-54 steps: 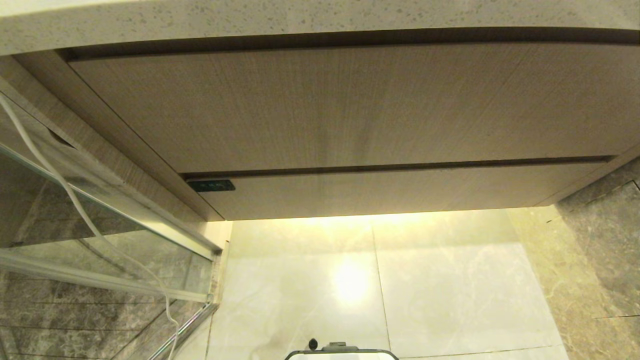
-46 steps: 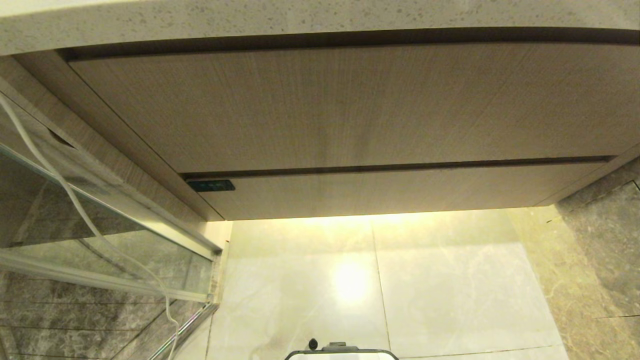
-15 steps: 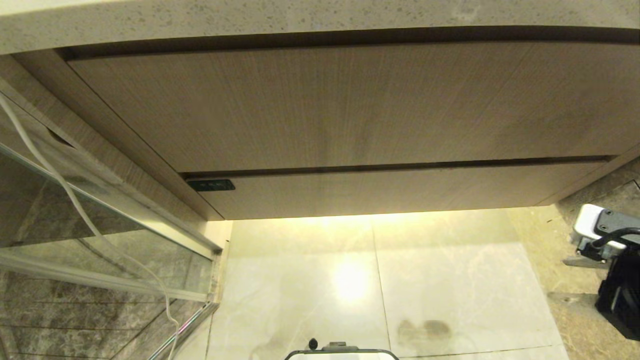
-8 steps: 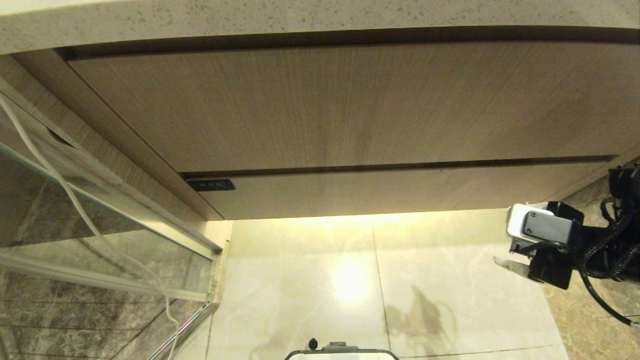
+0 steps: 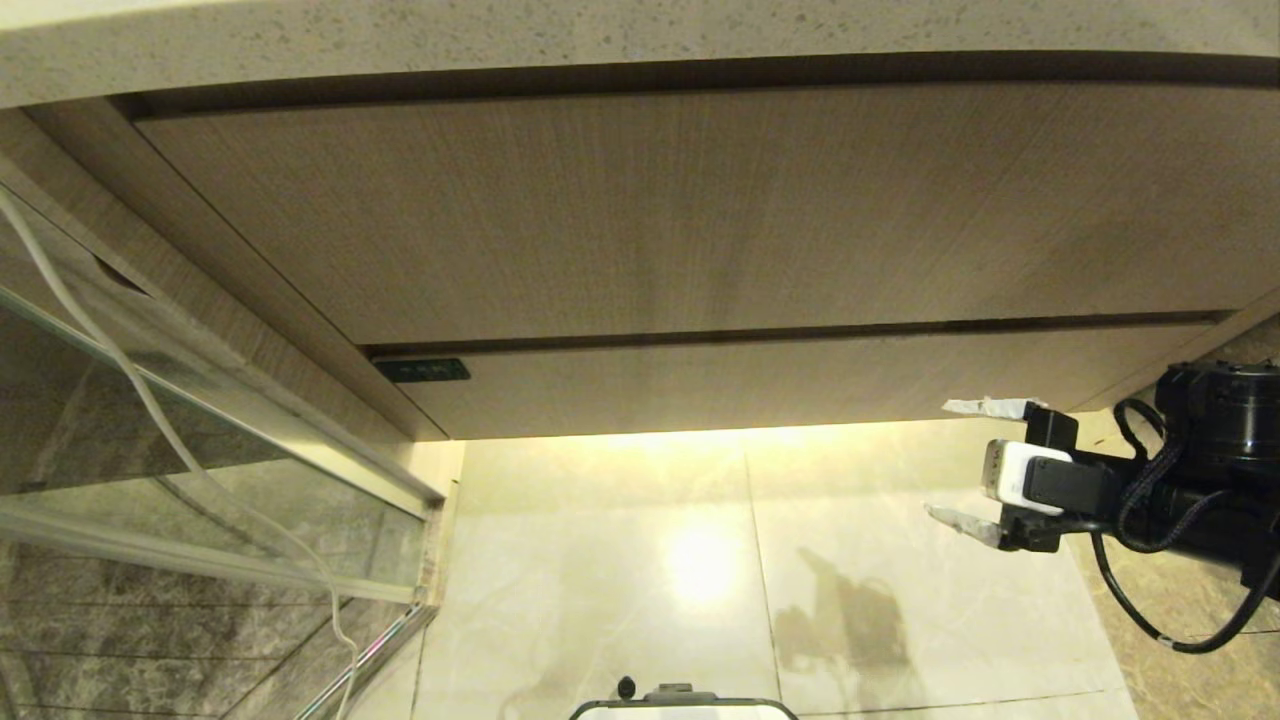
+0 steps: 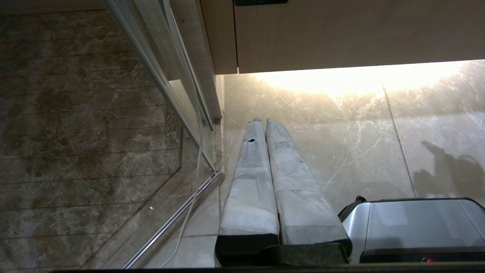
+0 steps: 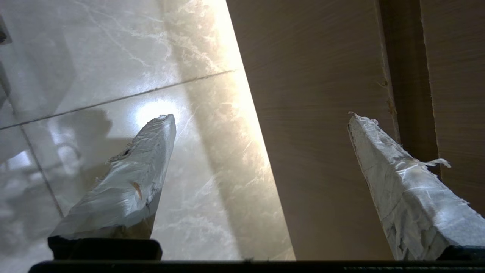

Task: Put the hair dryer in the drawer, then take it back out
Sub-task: Pull open the drawer

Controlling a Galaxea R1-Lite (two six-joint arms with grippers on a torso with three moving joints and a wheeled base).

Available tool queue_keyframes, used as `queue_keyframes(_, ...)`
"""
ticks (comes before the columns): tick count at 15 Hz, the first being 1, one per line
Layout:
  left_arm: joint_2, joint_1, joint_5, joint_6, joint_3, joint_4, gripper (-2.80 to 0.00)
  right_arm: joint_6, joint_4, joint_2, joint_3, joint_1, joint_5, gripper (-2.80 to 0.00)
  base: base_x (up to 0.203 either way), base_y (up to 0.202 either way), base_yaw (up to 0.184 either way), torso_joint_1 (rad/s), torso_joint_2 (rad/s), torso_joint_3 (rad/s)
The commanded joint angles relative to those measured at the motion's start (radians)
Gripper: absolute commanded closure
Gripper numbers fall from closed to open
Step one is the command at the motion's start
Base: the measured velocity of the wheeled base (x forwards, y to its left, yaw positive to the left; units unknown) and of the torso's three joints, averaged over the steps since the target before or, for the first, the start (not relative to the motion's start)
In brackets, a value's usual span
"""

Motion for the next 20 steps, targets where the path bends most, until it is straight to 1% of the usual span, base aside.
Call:
queue_keyframes(1, 0.0, 0.0, 0.0, 0.0, 0.0, 0.0, 0.0, -0.04, -0.084, 0.098, -0.021, -0.068, 0.083, -2.8, 0.0, 0.0, 0.0, 0.0, 0.0, 0.0)
queue_keyframes(2, 0.0, 0.0, 0.0, 0.0, 0.0, 0.0, 0.0, -0.049, -0.132, 0.127, -0.033, -0.087, 0.12, -2.8, 0.0, 0.0, 0.0, 0.0, 0.0, 0.0)
queue_keyframes(5, 0.0, 0.0, 0.0, 0.0, 0.002, 0.0, 0.0, -0.051, -0.163, 0.168, -0.078, -0.102, 0.143, -2.8, 0.0, 0.0, 0.0, 0.0, 0.0, 0.0)
queue_keyframes(8, 0.0, 0.0, 0.0, 0.0, 0.0, 0.0, 0.0, -0.045, -0.16, 0.202, -0.131, -0.097, 0.133, -2.8, 0.0, 0.0, 0.0, 0.0, 0.0, 0.0)
queue_keyframes(10, 0.0, 0.0, 0.0, 0.0, 0.001, 0.0, 0.0, -0.045, -0.159, 0.207, -0.137, -0.092, 0.131, -2.8, 0.0, 0.0, 0.0, 0.0, 0.0, 0.0)
queue_keyframes(13, 0.0, 0.0, 0.0, 0.0, 0.001, 0.0, 0.0, -0.034, -0.15, 0.259, -0.237, -0.05, 0.117, -2.8, 0.0, 0.0, 0.0, 0.0, 0.0, 0.0)
queue_keyframes(16, 0.0, 0.0, 0.0, 0.0, 0.001, 0.0, 0.0, -0.011, -0.149, 0.285, -0.294, -0.031, 0.114, -2.8, 0.0, 0.0, 0.0, 0.0, 0.0, 0.0)
queue_keyframes(20, 0.0, 0.0, 0.0, 0.0, 0.0, 0.0, 0.0, -0.008, -0.149, 0.312, -0.335, -0.03, 0.114, -2.8, 0.0, 0.0, 0.0, 0.0, 0.0, 0.0)
